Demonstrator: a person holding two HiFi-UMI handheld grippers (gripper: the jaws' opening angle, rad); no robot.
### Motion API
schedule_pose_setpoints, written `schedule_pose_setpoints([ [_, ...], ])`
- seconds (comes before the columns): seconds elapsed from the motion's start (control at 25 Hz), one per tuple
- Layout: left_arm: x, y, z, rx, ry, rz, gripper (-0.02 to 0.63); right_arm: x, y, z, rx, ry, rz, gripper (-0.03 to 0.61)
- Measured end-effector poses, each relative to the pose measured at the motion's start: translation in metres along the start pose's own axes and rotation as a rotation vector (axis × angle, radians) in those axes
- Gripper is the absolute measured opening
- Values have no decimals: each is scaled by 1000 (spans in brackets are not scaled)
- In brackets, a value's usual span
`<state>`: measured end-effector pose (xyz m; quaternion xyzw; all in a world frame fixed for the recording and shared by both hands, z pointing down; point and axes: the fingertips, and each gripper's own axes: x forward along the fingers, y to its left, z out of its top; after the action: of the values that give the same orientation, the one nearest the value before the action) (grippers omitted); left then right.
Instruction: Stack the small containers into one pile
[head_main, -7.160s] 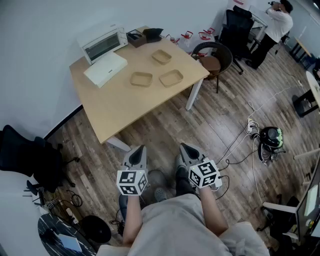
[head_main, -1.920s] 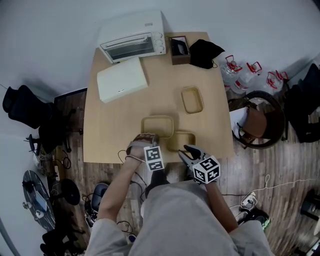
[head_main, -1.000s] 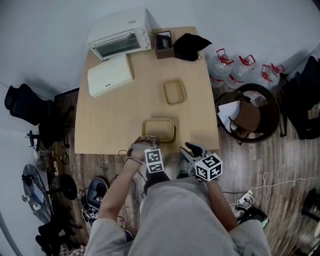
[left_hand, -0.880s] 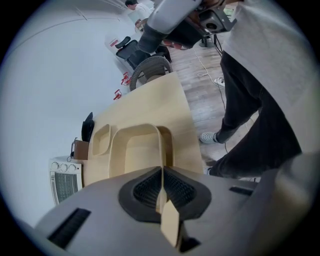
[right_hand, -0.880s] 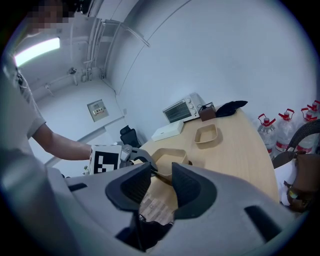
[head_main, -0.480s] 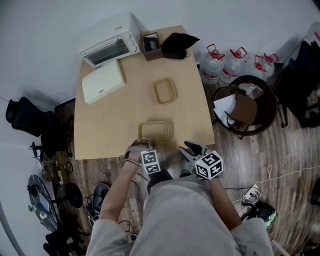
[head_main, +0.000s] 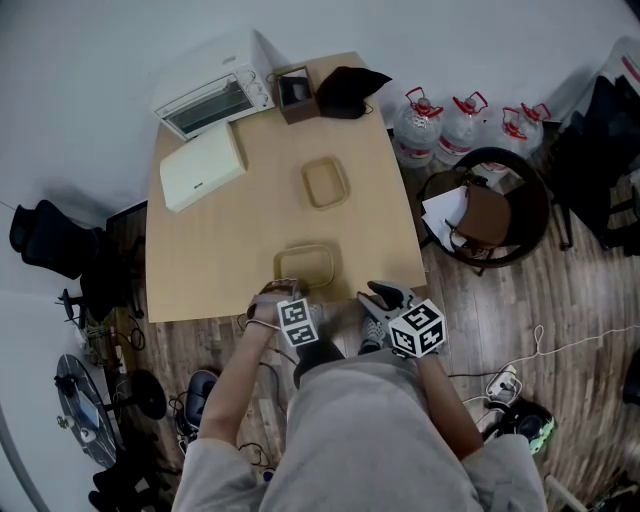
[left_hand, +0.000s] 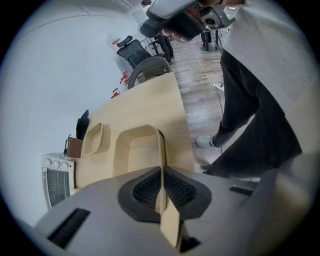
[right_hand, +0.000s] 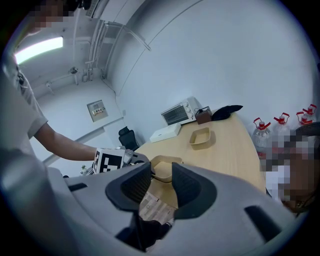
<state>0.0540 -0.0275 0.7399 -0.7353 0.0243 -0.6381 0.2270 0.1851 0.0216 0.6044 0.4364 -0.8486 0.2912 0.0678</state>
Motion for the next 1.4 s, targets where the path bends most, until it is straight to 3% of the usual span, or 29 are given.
schedule_pose_setpoints([
  [0.6,-6,-9,4,-22,-65,-70,58,9,4,-8,9,33,-14,135],
  [1.16,-14,32,-5,-47,-176,-73,61,38,3,-13,80,70,-95,135],
  [1.28,-25,50,-11,-122,-221,-53,60,50,-6,-6,83,64,-131,135],
  [1.4,-37,66,-24,-251,-272,-28,60,71,-20,6,54,84,-161,135],
])
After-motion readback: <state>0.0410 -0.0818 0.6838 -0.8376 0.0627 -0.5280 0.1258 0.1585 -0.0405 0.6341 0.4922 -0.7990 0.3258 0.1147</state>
